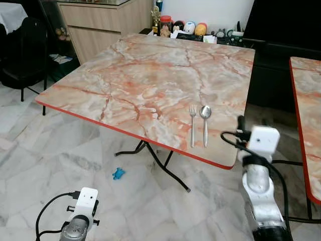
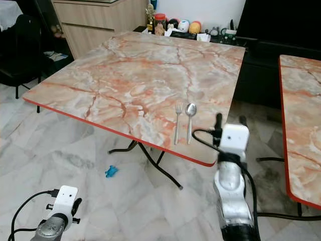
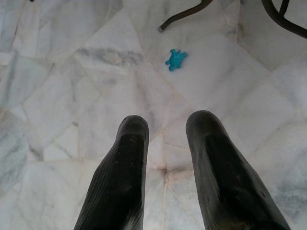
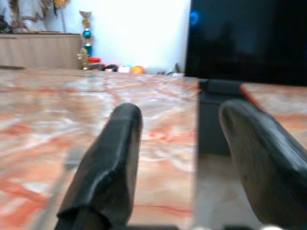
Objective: Setting the table
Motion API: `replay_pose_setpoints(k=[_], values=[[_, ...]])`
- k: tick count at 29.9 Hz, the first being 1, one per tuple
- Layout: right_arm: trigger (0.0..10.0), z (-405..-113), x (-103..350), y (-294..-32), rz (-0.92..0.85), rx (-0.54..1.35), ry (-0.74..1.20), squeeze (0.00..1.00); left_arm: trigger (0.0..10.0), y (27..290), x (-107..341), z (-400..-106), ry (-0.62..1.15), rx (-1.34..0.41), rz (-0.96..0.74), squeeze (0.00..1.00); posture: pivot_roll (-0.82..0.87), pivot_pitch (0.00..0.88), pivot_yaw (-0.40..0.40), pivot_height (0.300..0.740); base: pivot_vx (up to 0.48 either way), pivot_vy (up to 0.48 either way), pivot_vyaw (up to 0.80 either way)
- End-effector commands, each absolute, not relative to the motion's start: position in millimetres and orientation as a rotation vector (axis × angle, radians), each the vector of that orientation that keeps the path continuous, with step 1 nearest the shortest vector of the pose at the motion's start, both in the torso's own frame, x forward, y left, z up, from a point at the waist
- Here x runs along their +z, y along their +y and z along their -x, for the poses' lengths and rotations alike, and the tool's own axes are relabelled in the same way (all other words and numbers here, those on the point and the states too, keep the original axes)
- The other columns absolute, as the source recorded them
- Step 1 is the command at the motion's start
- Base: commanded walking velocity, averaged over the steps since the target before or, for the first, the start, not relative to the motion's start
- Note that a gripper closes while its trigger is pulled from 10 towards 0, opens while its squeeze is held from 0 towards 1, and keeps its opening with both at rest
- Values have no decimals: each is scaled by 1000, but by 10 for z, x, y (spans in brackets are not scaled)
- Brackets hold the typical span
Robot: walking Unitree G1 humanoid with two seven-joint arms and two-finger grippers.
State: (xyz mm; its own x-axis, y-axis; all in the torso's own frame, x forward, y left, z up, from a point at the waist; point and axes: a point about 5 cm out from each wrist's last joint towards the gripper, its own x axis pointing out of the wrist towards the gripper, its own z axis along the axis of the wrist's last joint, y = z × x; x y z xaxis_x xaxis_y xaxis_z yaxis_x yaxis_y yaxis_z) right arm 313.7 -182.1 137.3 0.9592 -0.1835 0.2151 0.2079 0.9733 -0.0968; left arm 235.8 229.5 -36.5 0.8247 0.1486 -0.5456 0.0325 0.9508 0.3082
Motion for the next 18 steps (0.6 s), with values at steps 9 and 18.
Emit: replay_pose_setpoints(k=[9,18], values=[[10000,-3128,1406,-1678,79,-71,-168,0,10000,2307,-404,-2299,614,81,-292,0,-11,14,29,740,0,0,0],[10000,-3100,1401,-1737,90,-63,-150,0,10000,2273,-408,-2304,609,75,-271,0,-15,0,31,740,0,0,0]])
